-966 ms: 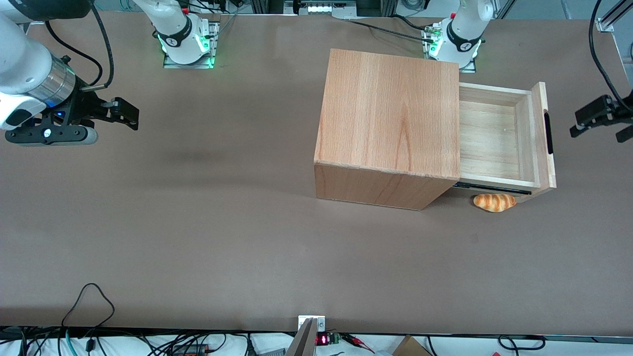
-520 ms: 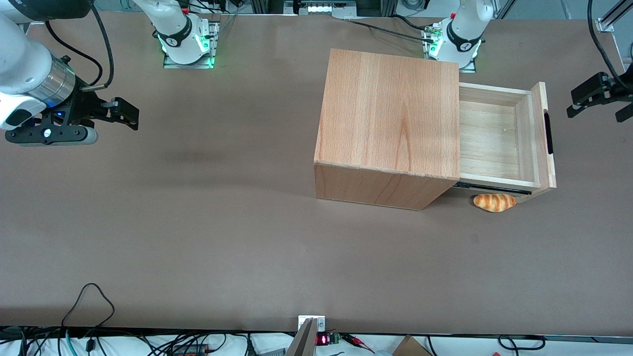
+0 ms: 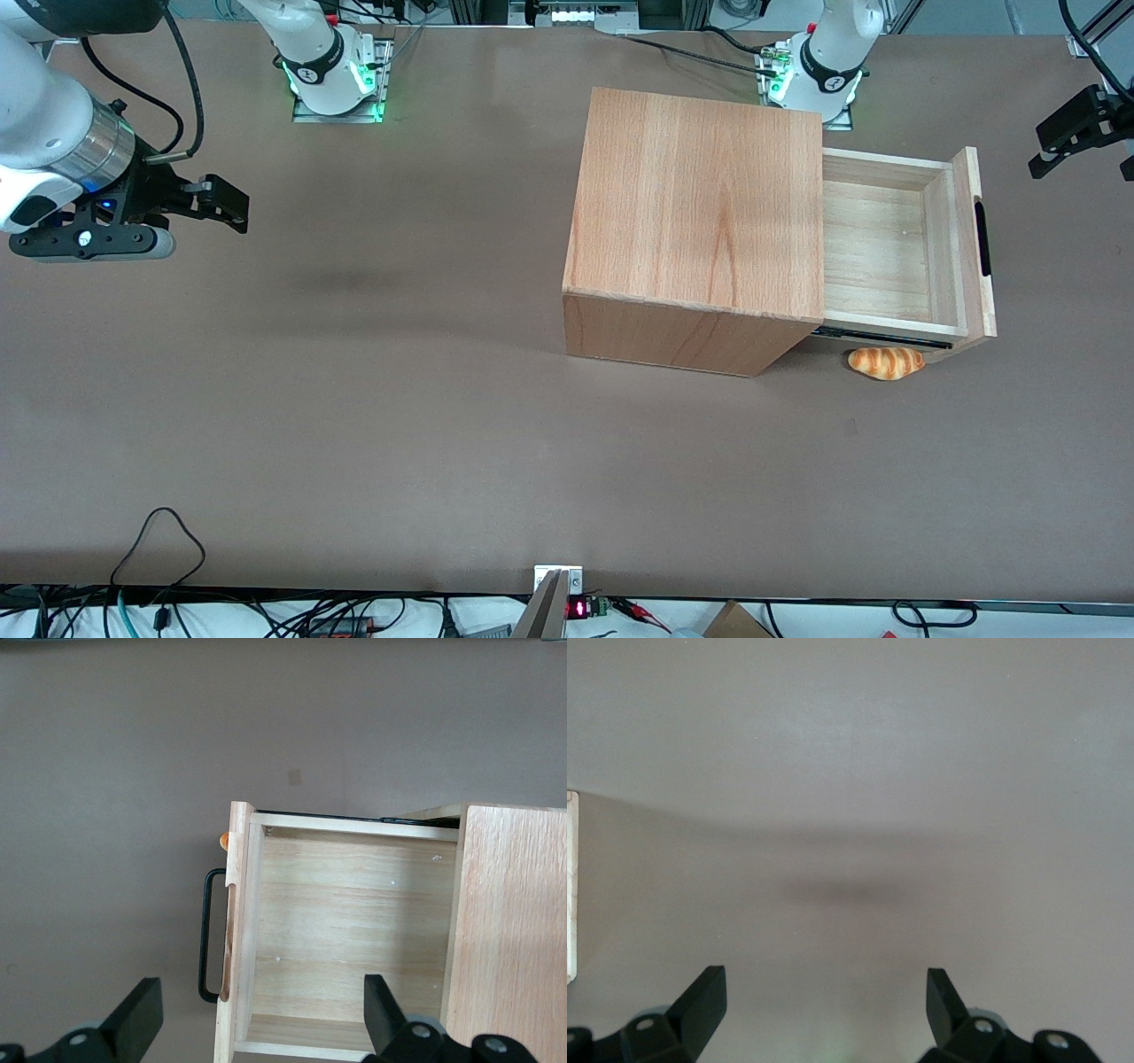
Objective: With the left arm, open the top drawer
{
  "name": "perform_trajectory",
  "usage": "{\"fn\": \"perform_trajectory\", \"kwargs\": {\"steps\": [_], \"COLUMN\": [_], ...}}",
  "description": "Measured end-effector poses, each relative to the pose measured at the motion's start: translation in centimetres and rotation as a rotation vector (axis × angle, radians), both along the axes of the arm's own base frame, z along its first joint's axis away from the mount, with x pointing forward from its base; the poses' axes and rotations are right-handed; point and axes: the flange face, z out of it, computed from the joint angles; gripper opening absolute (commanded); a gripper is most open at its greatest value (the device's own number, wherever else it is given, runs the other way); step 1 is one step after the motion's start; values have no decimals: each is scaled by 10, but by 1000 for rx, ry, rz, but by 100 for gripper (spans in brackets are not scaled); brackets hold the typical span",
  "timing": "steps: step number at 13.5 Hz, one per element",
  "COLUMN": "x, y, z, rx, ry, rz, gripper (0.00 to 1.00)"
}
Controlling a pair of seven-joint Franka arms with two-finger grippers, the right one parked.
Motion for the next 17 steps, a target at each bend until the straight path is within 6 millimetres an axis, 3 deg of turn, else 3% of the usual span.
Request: {"fn": "perform_trajectory", "kwargs": {"steps": [8, 17], "x": [19, 24], "y": [-14, -1], "z": [-30, -38], "rx": [-2, -4], "ry": [51, 65], "rz": [-20, 20], "gripper": [100, 100]}}
